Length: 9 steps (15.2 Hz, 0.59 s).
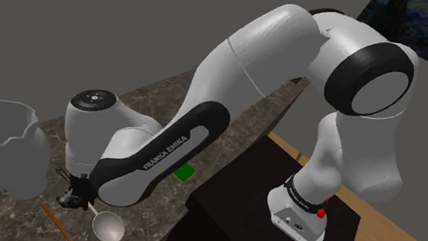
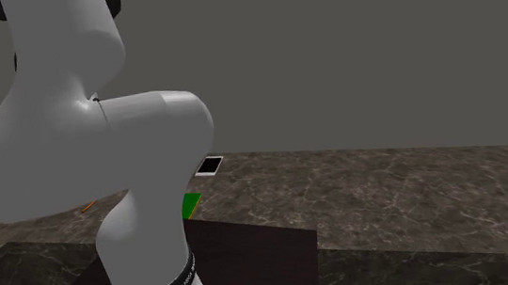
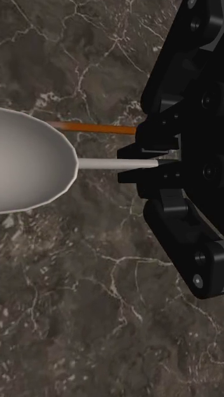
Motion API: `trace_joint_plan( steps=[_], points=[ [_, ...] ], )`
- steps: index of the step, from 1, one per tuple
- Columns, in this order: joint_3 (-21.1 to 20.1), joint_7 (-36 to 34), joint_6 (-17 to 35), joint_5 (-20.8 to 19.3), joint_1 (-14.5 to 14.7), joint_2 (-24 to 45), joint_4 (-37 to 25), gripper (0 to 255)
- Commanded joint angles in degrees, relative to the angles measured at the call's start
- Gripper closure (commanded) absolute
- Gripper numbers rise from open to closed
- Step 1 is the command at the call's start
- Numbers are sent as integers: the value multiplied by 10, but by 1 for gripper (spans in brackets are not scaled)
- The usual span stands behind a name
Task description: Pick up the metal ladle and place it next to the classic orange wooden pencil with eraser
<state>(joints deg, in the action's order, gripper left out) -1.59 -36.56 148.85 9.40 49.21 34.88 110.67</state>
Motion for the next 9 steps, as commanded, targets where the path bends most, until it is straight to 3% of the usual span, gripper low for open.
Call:
trace_joint_plan(
  steps=[1,9],
  points=[
    [1,-27,-13,-5,22,17,-32,255],
    [6,-119,-78,-24,98,110,-197,255]
  ],
)
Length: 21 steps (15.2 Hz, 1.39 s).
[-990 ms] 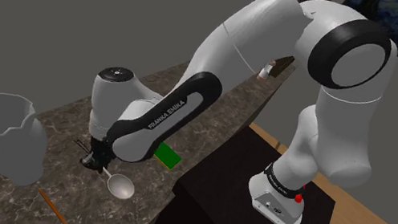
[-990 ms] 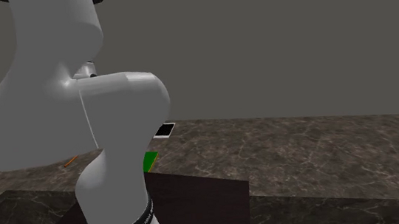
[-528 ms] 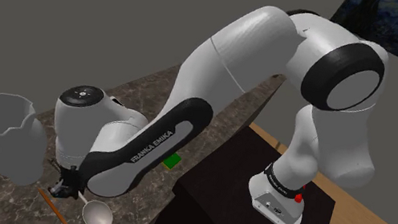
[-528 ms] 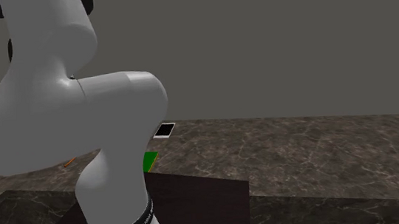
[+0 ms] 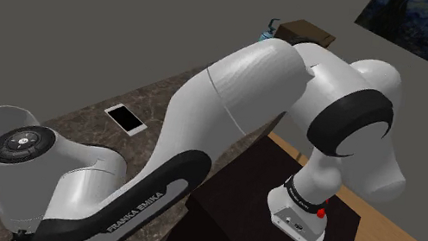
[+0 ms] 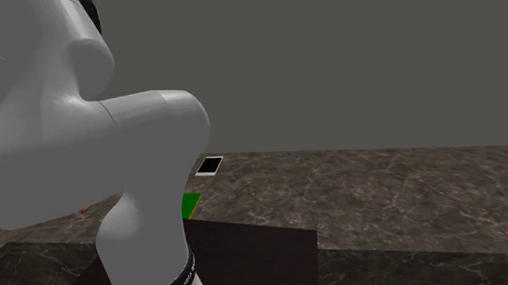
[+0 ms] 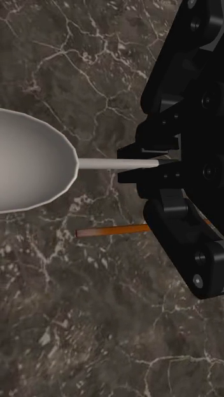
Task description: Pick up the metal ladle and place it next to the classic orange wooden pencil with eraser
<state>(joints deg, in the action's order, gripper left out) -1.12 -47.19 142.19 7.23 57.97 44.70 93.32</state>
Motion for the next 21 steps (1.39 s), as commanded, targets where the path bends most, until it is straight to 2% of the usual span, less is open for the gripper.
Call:
trace_joint_plan(
  steps=[1,6,21],
  points=[
    [2,-23,-22,-5,19,26,-49,255],
    [4,-73,-88,-15,59,111,-204,255],
    [3,-71,-54,-14,60,196,-256,255]
  ],
)
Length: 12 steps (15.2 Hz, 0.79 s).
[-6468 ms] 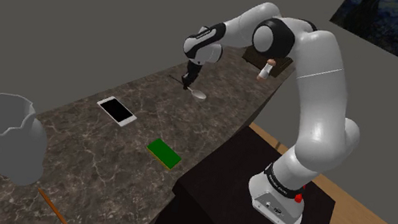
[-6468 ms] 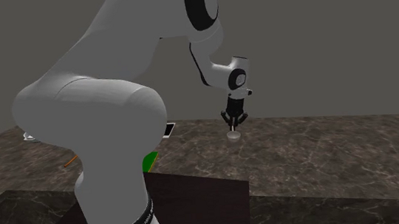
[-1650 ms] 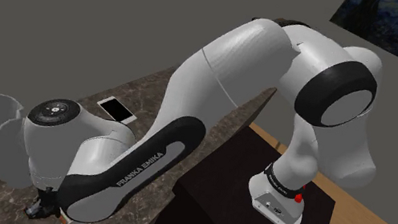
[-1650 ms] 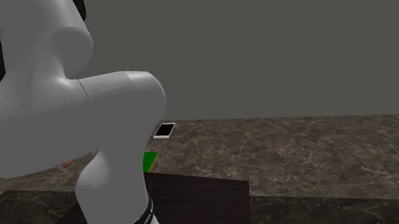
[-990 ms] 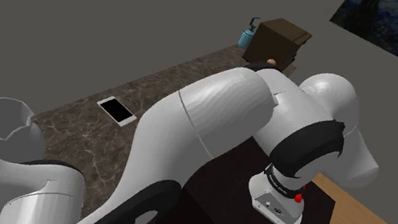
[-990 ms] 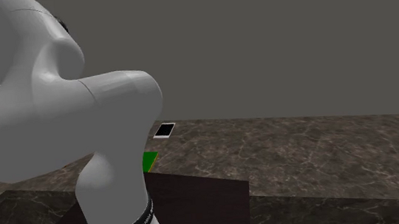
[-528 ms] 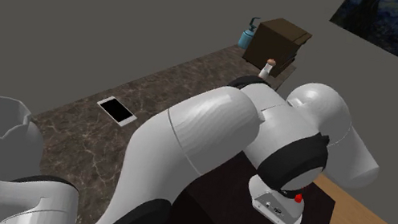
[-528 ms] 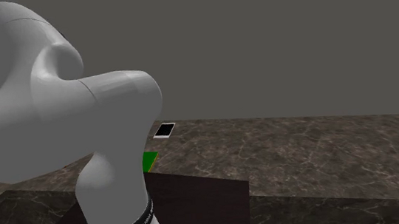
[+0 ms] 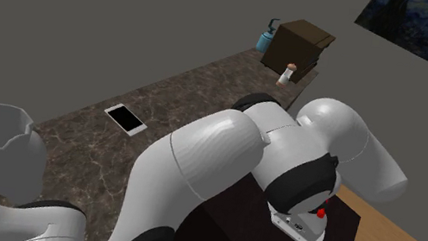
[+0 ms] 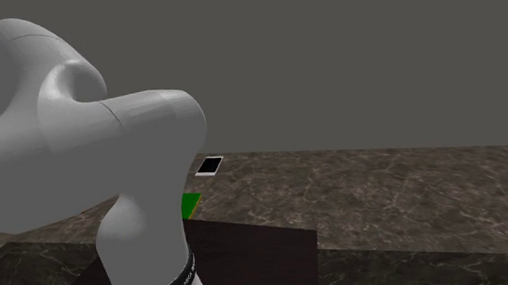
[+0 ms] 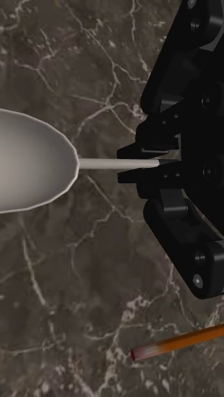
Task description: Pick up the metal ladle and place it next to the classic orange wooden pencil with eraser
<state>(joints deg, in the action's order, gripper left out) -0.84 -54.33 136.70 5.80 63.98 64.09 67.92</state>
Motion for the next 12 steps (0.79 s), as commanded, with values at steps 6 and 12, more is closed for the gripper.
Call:
trace_joint_plan(
  steps=[6,12],
  points=[
    [0,0,1,0,0,2,-2,255],
    [0,0,1,0,0,2,-2,0]
  ],
)
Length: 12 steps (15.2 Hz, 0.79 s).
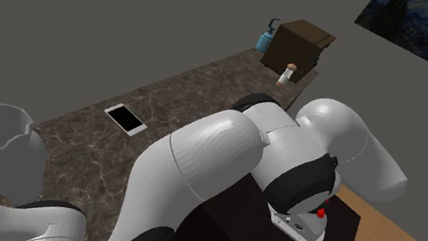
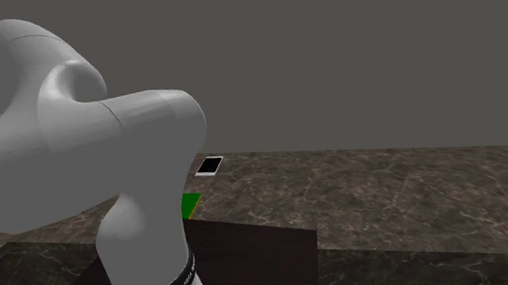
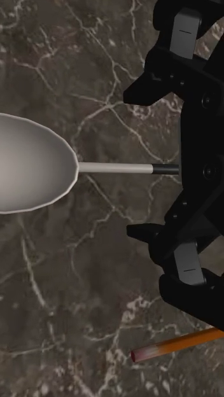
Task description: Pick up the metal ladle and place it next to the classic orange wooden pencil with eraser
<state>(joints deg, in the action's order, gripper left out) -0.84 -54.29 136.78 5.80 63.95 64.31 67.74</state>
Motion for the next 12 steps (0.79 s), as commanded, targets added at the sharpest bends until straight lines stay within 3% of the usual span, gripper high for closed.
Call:
trace_joint_plan(
  steps=[1,4,12],
  points=[
    [0,0,-4,0,-1,-20,16,0],
    [1,1,-18,0,-3,-71,53,0],
    [1,1,-18,0,-3,-71,53,0]
  ],
)
